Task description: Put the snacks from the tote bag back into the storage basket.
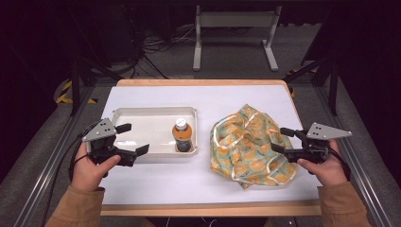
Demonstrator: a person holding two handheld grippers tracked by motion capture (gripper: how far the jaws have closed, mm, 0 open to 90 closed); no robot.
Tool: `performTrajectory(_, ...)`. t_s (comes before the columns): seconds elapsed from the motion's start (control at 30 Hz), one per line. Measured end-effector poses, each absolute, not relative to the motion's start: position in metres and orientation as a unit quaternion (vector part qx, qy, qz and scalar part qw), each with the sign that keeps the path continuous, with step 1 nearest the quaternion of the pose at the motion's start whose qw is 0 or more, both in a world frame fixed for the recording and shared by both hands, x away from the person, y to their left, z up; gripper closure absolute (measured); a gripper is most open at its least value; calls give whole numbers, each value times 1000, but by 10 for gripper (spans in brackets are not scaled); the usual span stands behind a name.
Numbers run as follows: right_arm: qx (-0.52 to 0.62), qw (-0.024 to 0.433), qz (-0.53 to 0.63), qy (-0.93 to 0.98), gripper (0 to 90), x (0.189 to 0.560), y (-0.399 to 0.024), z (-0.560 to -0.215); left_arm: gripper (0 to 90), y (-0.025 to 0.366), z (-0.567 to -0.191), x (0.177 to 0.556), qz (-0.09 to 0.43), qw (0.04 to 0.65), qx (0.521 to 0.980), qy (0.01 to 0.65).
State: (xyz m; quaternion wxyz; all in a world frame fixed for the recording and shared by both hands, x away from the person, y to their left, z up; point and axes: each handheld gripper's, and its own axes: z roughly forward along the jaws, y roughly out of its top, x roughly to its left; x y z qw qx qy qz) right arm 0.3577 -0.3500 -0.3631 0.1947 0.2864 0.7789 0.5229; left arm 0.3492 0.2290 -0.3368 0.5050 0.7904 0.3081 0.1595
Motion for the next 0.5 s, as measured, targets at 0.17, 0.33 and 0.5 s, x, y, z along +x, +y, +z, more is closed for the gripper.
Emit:
performTrajectory(0.17, 283, 196, 523, 780, 283, 355, -352, -363, 17, 242, -347, 343, 159, 511, 781, 323)
performTrajectory(0.33, 282, 195, 519, 783, 283, 355, -355, -366, 10, 246, -357, 340, 179, 493, 788, 322)
performTrajectory(0.5, 285, 195, 519, 782, 283, 354, -359, -369, 11, 251, -367, 340, 179, 495, 781, 336)
